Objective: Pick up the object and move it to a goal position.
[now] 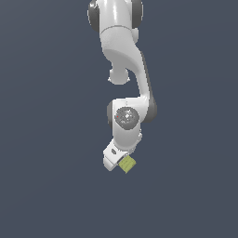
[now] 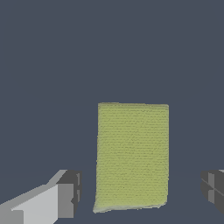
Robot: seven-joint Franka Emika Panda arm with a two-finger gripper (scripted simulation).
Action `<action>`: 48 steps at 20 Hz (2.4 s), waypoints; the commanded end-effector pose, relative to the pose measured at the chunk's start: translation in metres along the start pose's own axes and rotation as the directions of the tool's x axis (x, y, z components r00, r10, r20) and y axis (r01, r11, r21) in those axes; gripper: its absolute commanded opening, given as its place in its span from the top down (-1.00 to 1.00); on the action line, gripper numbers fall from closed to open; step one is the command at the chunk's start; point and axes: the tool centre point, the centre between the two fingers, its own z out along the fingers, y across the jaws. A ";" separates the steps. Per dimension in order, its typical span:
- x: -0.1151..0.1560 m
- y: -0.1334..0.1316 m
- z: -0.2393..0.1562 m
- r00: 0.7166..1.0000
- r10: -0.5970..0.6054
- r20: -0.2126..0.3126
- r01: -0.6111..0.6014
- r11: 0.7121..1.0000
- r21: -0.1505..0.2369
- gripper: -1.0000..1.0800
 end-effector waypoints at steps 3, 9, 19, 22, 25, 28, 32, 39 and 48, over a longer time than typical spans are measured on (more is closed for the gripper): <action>0.000 0.000 0.006 1.000 -0.001 0.000 0.001 1.000 0.000 -0.92; 0.000 -0.001 0.036 1.000 -0.004 0.000 0.004 1.000 -0.001 -0.92; 0.000 0.000 0.050 1.000 -0.005 0.000 0.005 1.000 -0.001 1.00; 0.000 0.000 0.050 1.000 -0.005 0.000 0.005 1.000 -0.001 1.00; 0.000 0.000 0.050 1.000 -0.005 0.000 0.005 1.000 -0.001 1.00; 0.000 0.001 0.050 1.000 -0.004 0.000 0.004 1.000 -0.001 1.00; -0.001 0.005 0.044 1.000 -0.011 -0.009 0.011 1.000 -0.010 1.00; -0.005 0.029 0.009 0.996 -0.056 -0.068 0.051 0.996 -0.068 1.00; -0.018 0.076 -0.076 0.967 -0.169 -0.190 0.129 0.970 -0.207 1.00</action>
